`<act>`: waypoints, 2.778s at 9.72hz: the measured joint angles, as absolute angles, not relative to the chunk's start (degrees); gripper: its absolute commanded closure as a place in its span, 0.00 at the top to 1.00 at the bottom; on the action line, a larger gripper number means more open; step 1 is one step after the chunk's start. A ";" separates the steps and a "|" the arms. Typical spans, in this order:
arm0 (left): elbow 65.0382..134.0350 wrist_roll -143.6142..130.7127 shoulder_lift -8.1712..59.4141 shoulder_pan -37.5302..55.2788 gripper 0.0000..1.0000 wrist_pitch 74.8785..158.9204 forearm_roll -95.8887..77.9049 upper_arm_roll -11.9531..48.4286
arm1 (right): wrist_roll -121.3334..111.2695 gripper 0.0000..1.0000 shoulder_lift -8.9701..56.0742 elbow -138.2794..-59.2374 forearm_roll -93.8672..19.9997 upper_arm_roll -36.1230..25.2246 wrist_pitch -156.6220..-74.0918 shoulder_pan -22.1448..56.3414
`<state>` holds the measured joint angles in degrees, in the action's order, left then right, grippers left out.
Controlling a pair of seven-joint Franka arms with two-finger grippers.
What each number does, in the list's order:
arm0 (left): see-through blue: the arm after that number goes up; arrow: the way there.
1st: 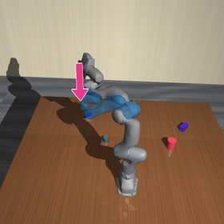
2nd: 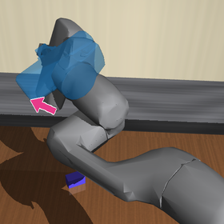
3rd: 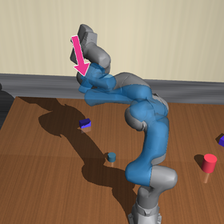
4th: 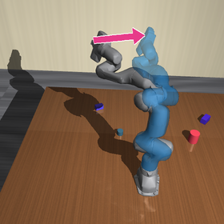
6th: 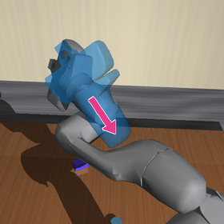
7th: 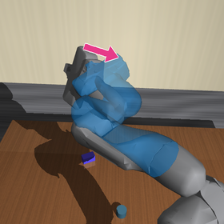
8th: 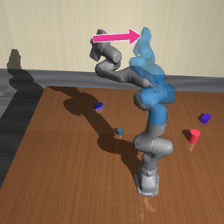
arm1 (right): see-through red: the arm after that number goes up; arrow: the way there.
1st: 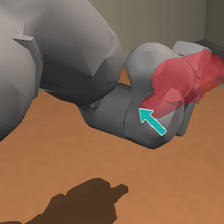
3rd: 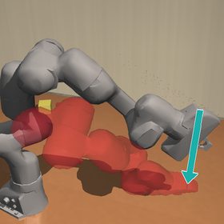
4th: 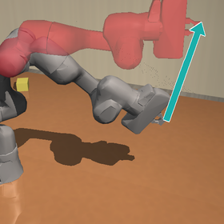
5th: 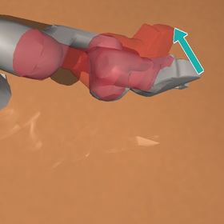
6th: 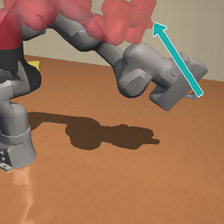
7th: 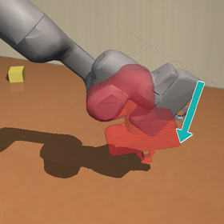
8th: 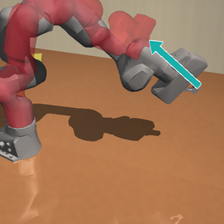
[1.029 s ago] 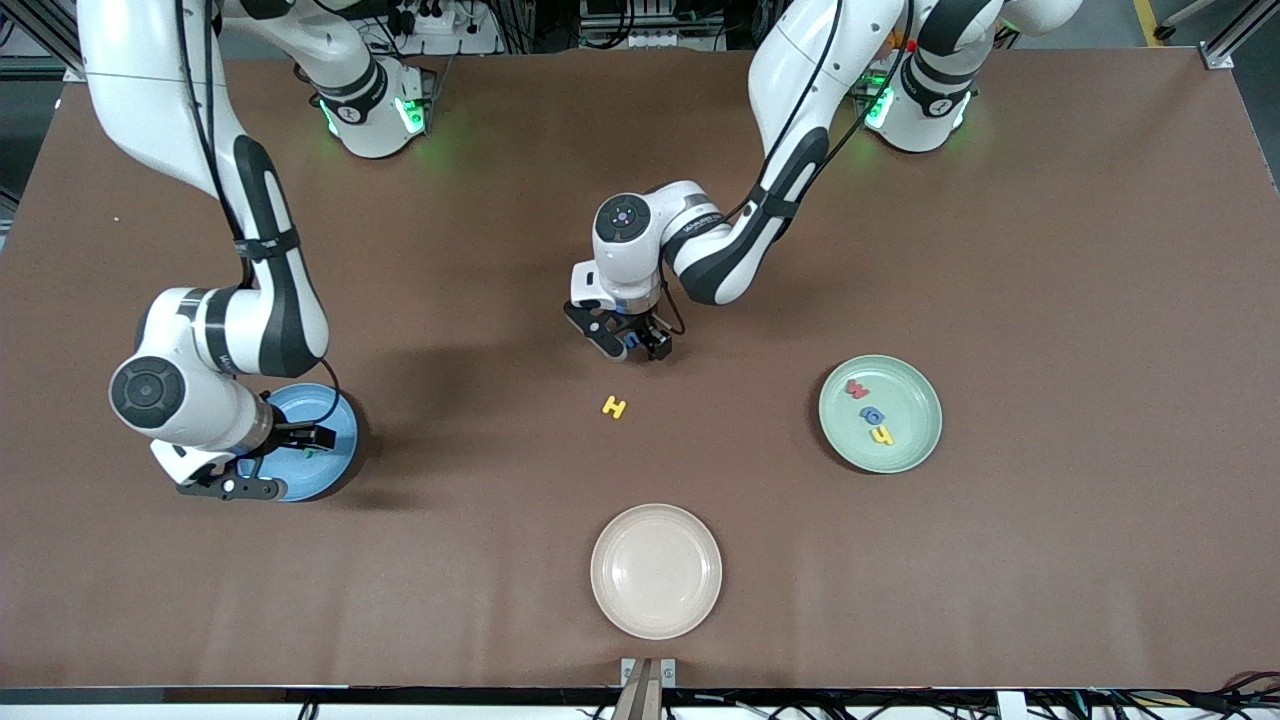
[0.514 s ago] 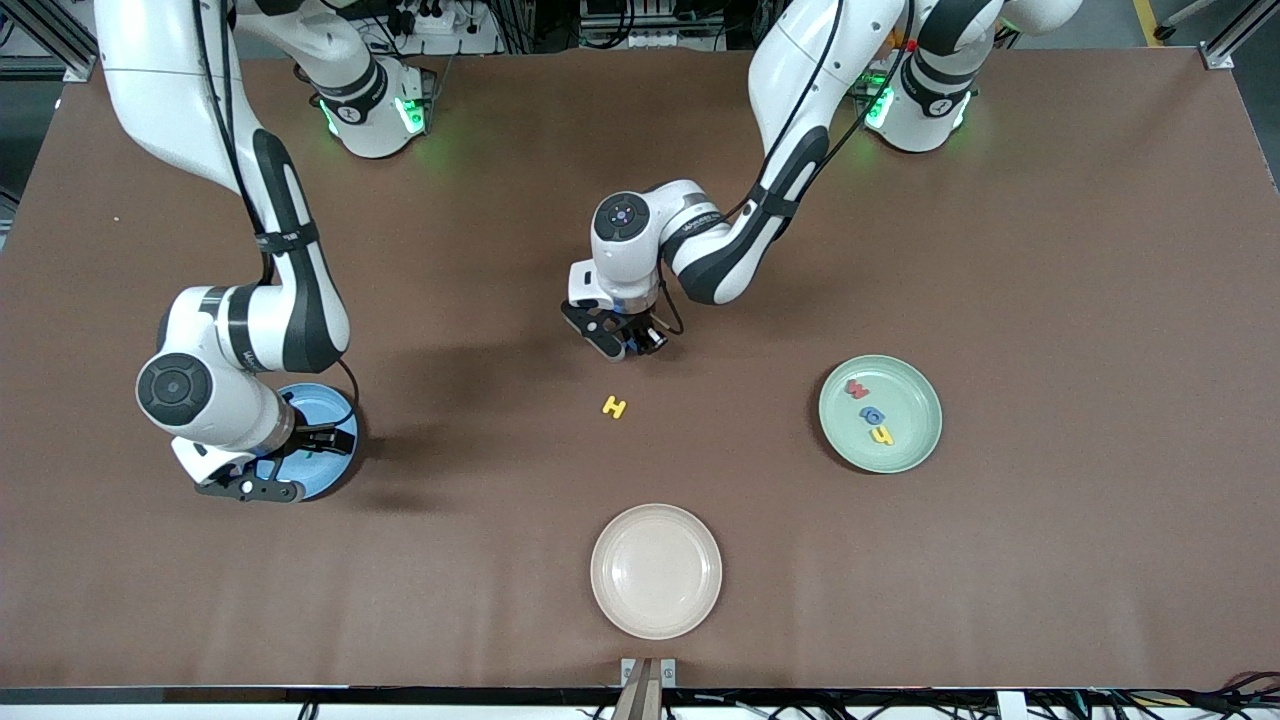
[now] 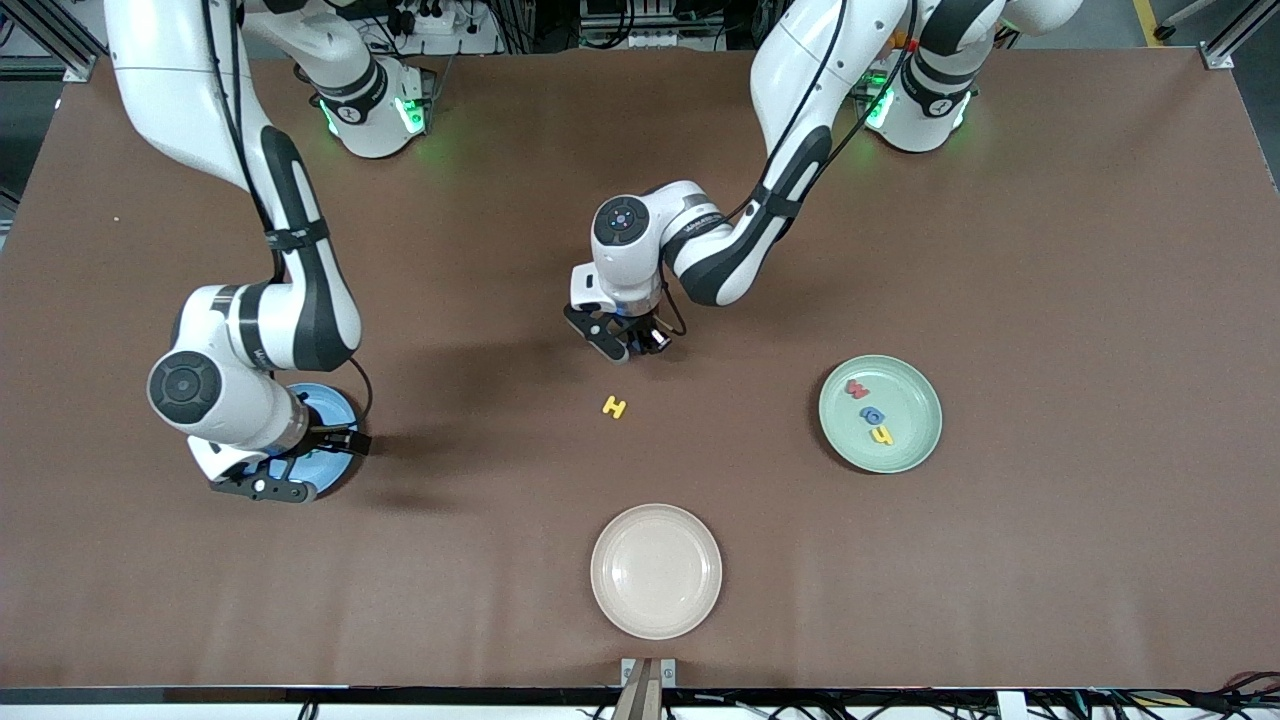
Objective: Sort uppercase to blue plate, lowercase to green plate
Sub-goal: 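Grasp the small blue letter with the left gripper while the right gripper returns, then carry the blue letter to the green plate while the right gripper grasps M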
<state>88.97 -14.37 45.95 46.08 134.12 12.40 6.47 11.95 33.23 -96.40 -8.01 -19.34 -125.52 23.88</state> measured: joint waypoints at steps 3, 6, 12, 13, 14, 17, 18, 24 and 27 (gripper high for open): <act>88.42 -14.37 44.30 42.84 0.07 126.45 12.20 6.30 | 19.70 1.00 33.29 -96.36 -8.23 -19.16 -125.52 27.97; 88.29 -8.19 39.62 36.05 0.06 116.77 11.79 6.08 | 30.59 1.00 34.25 -96.34 -11.58 -18.85 -125.68 34.95; 91.35 11.94 34.94 16.85 0.07 109.97 11.76 5.70 | 46.32 1.00 37.83 -94.64 -14.47 -14.60 -129.21 45.96; 92.55 13.65 34.93 14.46 0.07 110.70 11.84 5.72 | 47.16 1.00 38.85 -94.61 -14.47 -12.64 -130.36 46.32; 94.25 14.94 34.90 12.54 0.07 112.95 11.93 5.75 | 48.01 1.00 39.83 -94.57 -14.48 -11.71 -131.20 47.22; 99.67 17.66 34.89 8.77 0.99 119.72 11.94 5.89 | 49.46 1.00 42.17 -94.29 -14.51 -11.06 -132.33 51.44; 99.95 17.73 34.87 8.72 1.00 119.95 11.93 5.97 | 49.69 1.00 42.44 -94.20 -14.51 -10.91 -132.36 52.59; 99.35 14.39 31.07 8.44 1.00 120.10 6.31 6.32 | 50.01 1.00 42.91 -94.42 -14.51 -10.56 -134.01 53.75; 98.16 5.48 28.28 8.02 1.00 119.92 4.78 6.36 | 50.01 0.64 43.45 -94.59 -14.51 -10.61 -134.69 53.69</act>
